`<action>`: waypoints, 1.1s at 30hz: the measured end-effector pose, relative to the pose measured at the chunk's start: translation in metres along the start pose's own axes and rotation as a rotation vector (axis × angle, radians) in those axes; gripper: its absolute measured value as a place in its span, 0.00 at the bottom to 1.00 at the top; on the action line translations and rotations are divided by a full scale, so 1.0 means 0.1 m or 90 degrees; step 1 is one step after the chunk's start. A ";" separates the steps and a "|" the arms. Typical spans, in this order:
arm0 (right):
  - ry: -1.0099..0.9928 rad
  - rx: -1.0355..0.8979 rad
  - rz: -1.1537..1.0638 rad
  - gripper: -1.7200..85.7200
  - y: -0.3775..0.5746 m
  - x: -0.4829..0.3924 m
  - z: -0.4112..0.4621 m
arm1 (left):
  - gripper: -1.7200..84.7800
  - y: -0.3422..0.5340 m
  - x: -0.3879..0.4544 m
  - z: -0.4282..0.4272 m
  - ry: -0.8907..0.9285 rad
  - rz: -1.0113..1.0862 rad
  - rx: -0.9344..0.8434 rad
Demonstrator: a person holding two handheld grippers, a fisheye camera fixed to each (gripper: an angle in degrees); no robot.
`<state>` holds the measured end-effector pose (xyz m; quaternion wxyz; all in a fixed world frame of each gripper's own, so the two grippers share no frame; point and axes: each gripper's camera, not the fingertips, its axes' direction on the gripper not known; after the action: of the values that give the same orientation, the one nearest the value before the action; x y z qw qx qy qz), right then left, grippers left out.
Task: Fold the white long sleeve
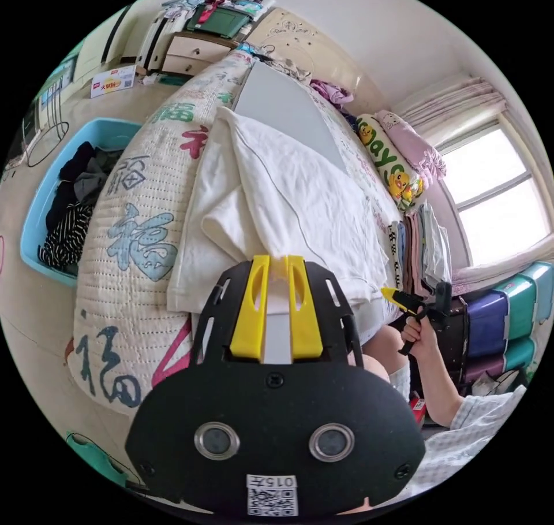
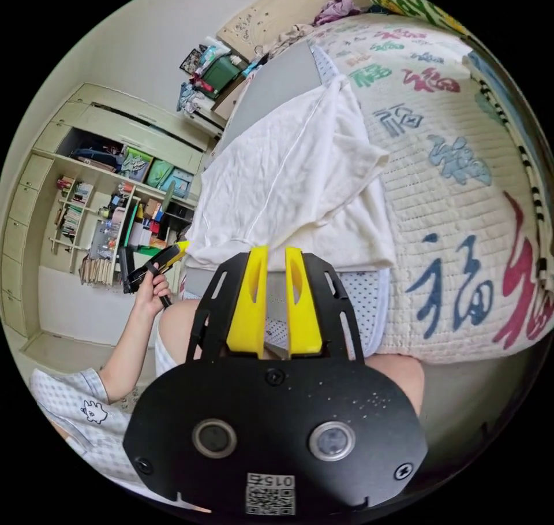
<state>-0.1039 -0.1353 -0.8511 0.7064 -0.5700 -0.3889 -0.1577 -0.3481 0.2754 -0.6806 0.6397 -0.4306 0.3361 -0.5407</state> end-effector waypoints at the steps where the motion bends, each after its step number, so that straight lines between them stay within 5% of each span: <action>1: 0.029 0.033 0.002 0.10 0.06 -0.04 -0.11 | 0.11 0.03 -0.01 -0.06 -0.015 0.002 0.016; 4: 0.102 0.107 0.063 0.14 0.17 0.03 -0.33 | 0.13 0.18 -0.19 -0.31 -0.107 -0.047 0.096; 8: 0.058 0.091 0.146 0.17 0.15 0.19 -0.18 | 0.15 0.21 -0.54 -0.17 -0.046 -0.137 0.058; 17: 0.080 0.013 0.161 0.06 0.05 -0.16 0.27 | 0.07 0.09 -0.46 0.31 0.008 -0.185 0.018; 23: 0.081 0.031 0.119 0.03 0.26 -0.35 0.05 | 0.03 0.23 -0.05 0.20 0.005 -0.088 0.030; 28: 0.089 0.003 0.119 0.03 0.44 -0.34 0.07 | 0.06 0.35 0.14 0.38 -0.075 -0.024 -0.080; 33: 0.054 0.013 0.147 0.03 0.54 -0.28 0.06 | 0.11 0.00 0.85 0.28 -0.197 0.102 -0.029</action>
<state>-0.0889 -0.1194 -0.9080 0.7414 -0.5968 -0.2918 -0.0953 -0.3068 0.1968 -0.6664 0.7152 -0.4948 0.2790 -0.4072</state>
